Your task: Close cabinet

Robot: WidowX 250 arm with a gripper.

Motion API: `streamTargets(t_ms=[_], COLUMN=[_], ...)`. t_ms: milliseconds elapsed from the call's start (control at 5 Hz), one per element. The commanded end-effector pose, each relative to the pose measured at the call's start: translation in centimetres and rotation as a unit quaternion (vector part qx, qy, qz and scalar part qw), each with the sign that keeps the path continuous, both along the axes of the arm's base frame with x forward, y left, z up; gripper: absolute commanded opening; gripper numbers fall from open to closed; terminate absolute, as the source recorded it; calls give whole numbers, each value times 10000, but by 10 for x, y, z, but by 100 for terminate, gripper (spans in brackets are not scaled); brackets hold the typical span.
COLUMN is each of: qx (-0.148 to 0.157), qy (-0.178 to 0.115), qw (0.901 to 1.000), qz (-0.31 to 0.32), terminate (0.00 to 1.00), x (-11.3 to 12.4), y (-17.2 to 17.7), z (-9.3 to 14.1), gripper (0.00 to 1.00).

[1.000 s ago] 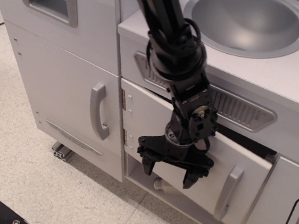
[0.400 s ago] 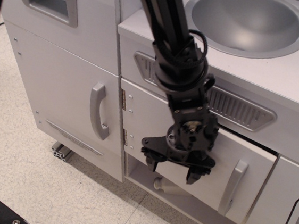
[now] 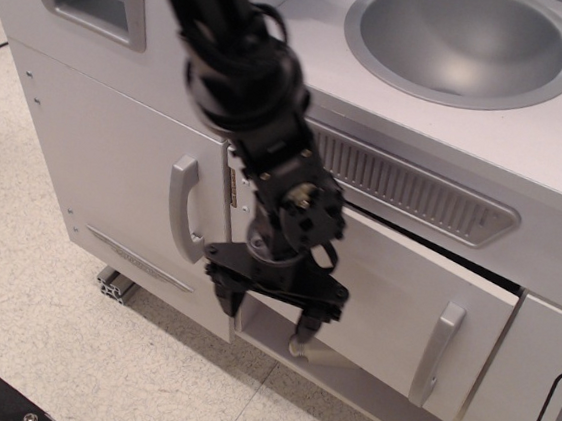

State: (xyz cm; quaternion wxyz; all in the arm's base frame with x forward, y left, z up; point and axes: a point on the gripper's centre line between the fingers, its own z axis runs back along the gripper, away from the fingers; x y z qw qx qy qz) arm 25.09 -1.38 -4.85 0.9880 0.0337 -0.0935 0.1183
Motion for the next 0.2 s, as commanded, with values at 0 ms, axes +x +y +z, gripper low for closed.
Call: streamTargets(t_ms=[0], qx=[-29], qy=[-252], qw=[9997], qz=[-44], terminate=[100], x=[11], y=[-2], z=[16], gripper=[100])
